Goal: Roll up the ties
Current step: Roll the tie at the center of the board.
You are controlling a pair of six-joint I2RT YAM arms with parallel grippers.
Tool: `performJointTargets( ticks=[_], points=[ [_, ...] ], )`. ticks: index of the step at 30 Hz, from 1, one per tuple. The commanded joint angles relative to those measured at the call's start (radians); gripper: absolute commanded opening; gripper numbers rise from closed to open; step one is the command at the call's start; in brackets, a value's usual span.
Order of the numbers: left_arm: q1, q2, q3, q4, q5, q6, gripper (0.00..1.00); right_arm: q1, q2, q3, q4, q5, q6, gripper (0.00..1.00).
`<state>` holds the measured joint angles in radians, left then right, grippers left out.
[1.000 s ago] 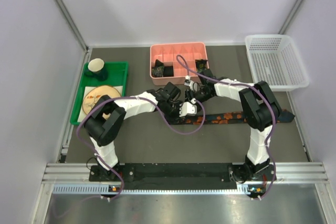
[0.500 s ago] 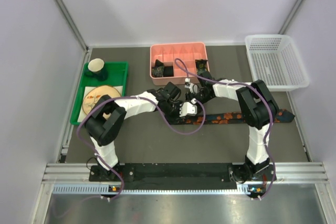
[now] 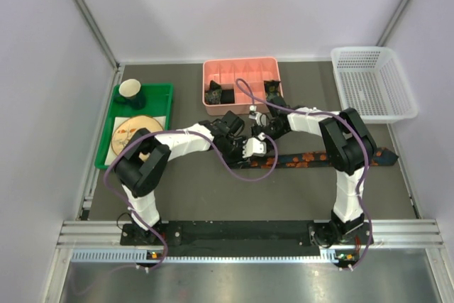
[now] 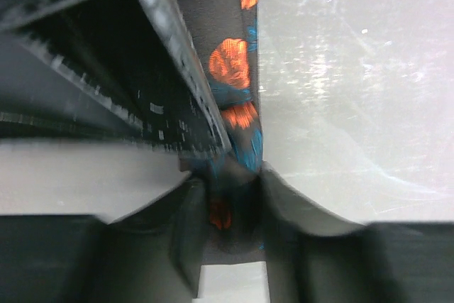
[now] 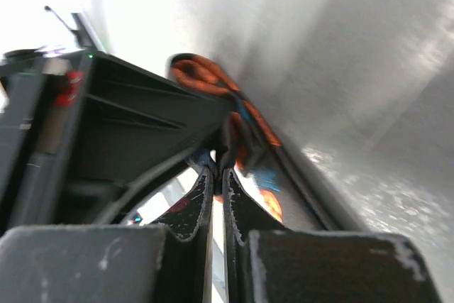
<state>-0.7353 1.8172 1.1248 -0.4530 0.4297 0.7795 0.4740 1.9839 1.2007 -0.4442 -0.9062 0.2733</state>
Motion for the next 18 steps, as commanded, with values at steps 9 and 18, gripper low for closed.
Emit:
performJointTargets(
  ticks=[9, 18],
  points=[
    [0.076, -0.117, -0.125, 0.01, 0.024, -0.013, 0.58, 0.011, 0.041, 0.002, -0.008, 0.211, -0.085, 0.0],
    [0.083, -0.105, -0.109, 0.051, 0.037, -0.043, 0.58, 0.014, 0.041, -0.004, 0.002, 0.221, -0.091, 0.0]
  ],
)
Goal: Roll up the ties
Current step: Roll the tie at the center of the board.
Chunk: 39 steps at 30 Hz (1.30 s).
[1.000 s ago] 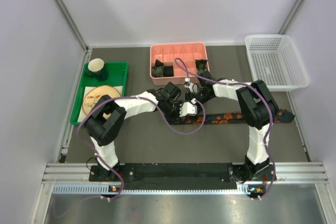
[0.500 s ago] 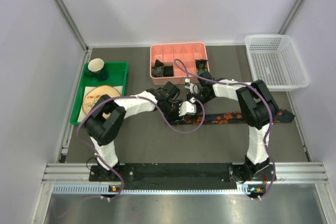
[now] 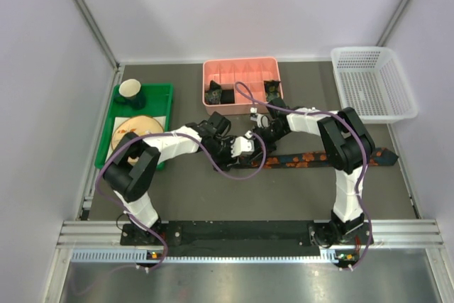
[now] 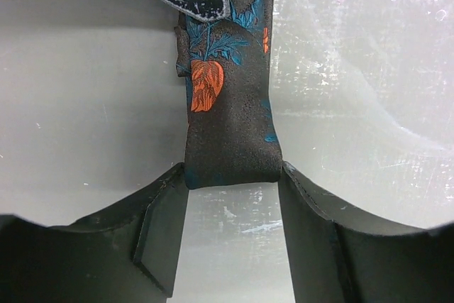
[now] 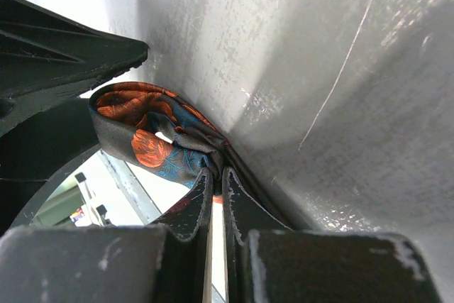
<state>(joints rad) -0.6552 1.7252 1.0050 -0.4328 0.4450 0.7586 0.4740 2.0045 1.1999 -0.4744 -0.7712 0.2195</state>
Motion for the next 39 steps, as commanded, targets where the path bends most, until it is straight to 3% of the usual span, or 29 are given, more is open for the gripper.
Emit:
performJointTargets(
  ticks=[1, 9, 13, 31, 39],
  points=[
    [0.003, -0.01, 0.023, 0.031, 0.026, -0.025, 0.57, 0.012, 0.02, -0.005, 0.034, 0.085, -0.034, 0.0],
    [-0.018, -0.033, 0.078, 0.0, 0.103, -0.019, 0.4, 0.017, 0.02, -0.014, 0.04, 0.101, -0.028, 0.0],
    [-0.046, -0.024, 0.115, 0.002, 0.116, -0.044, 0.38, 0.017, 0.022, -0.017, 0.046, 0.105, -0.022, 0.0],
    [-0.135, 0.16, 0.204, 0.088, 0.022, -0.099, 0.4, 0.02, 0.016, -0.04, 0.077, 0.101, 0.012, 0.0],
    [-0.152, 0.232, 0.24, 0.005, -0.038, -0.047, 0.42, 0.02, 0.01, -0.056, 0.106, 0.078, 0.032, 0.0]
  ],
)
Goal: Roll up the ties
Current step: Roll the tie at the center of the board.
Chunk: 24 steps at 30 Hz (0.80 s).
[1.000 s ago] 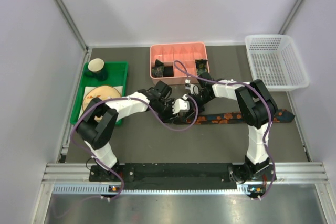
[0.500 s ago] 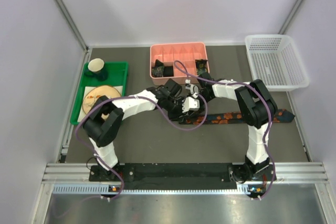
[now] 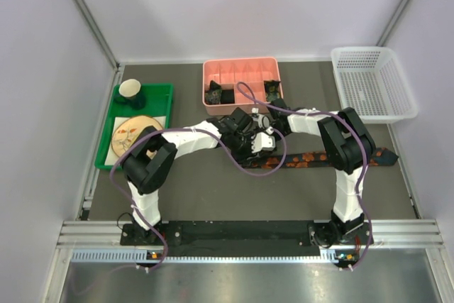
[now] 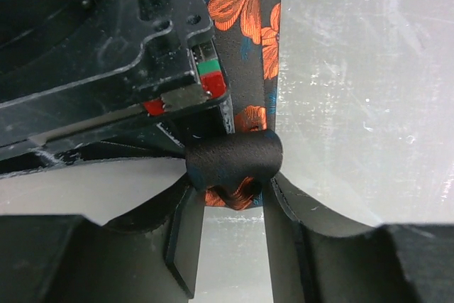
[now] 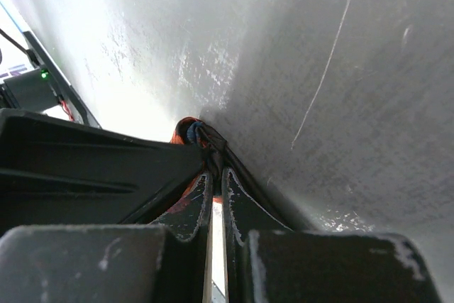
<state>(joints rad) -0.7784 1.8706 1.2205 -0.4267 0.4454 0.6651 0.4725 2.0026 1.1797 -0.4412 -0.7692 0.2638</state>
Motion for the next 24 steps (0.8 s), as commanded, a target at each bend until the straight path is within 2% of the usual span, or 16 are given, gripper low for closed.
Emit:
performJointTargets(
  ticks=[1, 6, 10, 14, 24],
  points=[
    [-0.028, 0.091, 0.028, -0.013, -0.046, 0.05, 0.43, 0.02, 0.013, -0.037, 0.075, 0.064, -0.009, 0.0],
    [-0.03, 0.102, 0.022, -0.073, -0.082, 0.082, 0.43, 0.02, 0.007, -0.037, 0.078, 0.033, 0.002, 0.0],
    [-0.028, 0.127, 0.034, -0.151, -0.117, 0.128, 0.39, 0.017, -0.01, -0.011, 0.044, -0.001, -0.014, 0.0],
    [-0.022, 0.131, 0.025, -0.196, -0.116, 0.16, 0.35, -0.018, -0.056, 0.021, -0.016, -0.018, -0.026, 0.15],
    [-0.022, 0.139, 0.017, -0.23, -0.102, 0.183, 0.33, -0.094, -0.154, 0.044, -0.142, -0.117, -0.051, 0.28]
  ],
)
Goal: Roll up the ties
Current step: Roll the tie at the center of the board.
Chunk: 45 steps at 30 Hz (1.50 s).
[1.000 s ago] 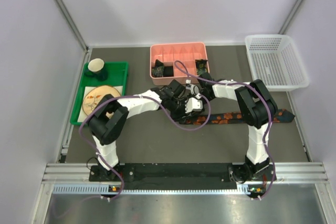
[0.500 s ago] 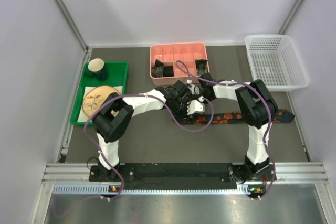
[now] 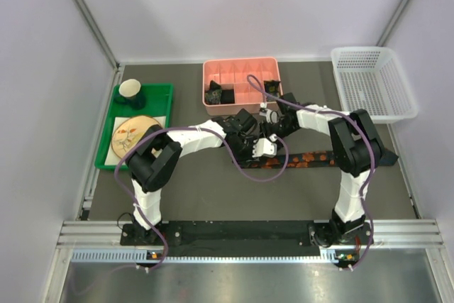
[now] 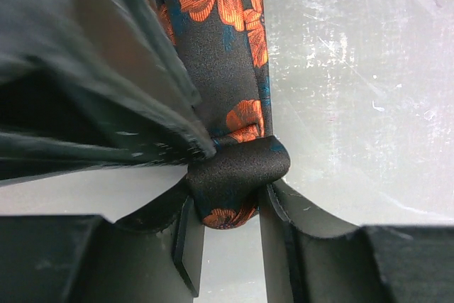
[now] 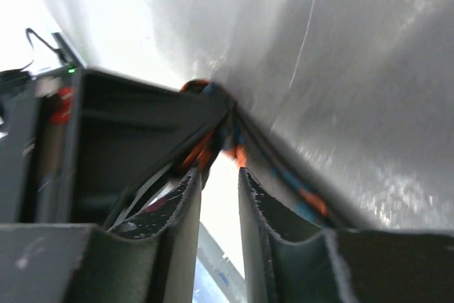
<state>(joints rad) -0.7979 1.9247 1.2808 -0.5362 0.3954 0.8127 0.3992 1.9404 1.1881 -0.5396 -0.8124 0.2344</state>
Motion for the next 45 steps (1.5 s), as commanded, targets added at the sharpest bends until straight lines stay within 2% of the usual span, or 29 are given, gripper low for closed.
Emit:
performJointTargets(
  ticks=[1, 4, 13, 19, 25, 27, 28, 30, 31, 32, 34, 41, 45],
  points=[
    [-0.003, 0.085, -0.044, -0.122, -0.049, 0.036, 0.33, -0.02, -0.098, 0.03, -0.04, -0.088, -0.02, 0.32],
    [-0.001, 0.085, -0.044, -0.123, -0.041, 0.036, 0.33, -0.02, -0.113, 0.007, -0.017, -0.12, -0.006, 0.37],
    [-0.001, 0.1, -0.023, -0.133, -0.027, 0.029, 0.33, -0.007, -0.066, -0.025, 0.046, -0.176, 0.031, 0.36],
    [0.0, 0.105, -0.018, -0.136, -0.024, 0.029, 0.33, -0.002, -0.049, -0.126, 0.237, -0.209, 0.12, 0.34],
    [0.002, 0.105, -0.017, -0.14, -0.021, 0.034, 0.33, -0.003, -0.028, -0.127, 0.237, -0.169, 0.092, 0.33],
    [0.002, 0.106, -0.017, -0.139, -0.021, 0.034, 0.33, -0.005, -0.026, -0.127, 0.237, -0.147, 0.092, 0.27],
    [0.002, 0.103, -0.018, -0.142, -0.02, 0.036, 0.34, -0.005, -0.024, -0.127, 0.236, -0.142, 0.088, 0.19],
    [0.003, 0.102, -0.021, -0.142, -0.017, 0.037, 0.34, -0.005, -0.018, -0.12, 0.222, -0.128, 0.08, 0.13],
    [0.003, 0.1, -0.021, -0.142, -0.017, 0.037, 0.34, -0.008, -0.012, -0.117, 0.213, -0.125, 0.071, 0.04],
    [0.003, 0.1, -0.023, -0.142, -0.018, 0.039, 0.35, -0.007, -0.011, -0.116, 0.207, -0.12, 0.068, 0.0],
    [0.005, 0.099, -0.023, -0.14, -0.02, 0.033, 0.35, -0.008, -0.008, -0.116, 0.199, -0.103, 0.059, 0.0],
    [0.063, -0.009, -0.054, -0.084, 0.054, -0.009, 0.52, -0.01, 0.0, -0.125, 0.142, -0.001, 0.008, 0.0],
    [0.08, -0.119, -0.109, 0.034, 0.088, -0.061, 0.63, -0.01, 0.009, -0.125, 0.147, 0.056, 0.002, 0.0]
  ],
)
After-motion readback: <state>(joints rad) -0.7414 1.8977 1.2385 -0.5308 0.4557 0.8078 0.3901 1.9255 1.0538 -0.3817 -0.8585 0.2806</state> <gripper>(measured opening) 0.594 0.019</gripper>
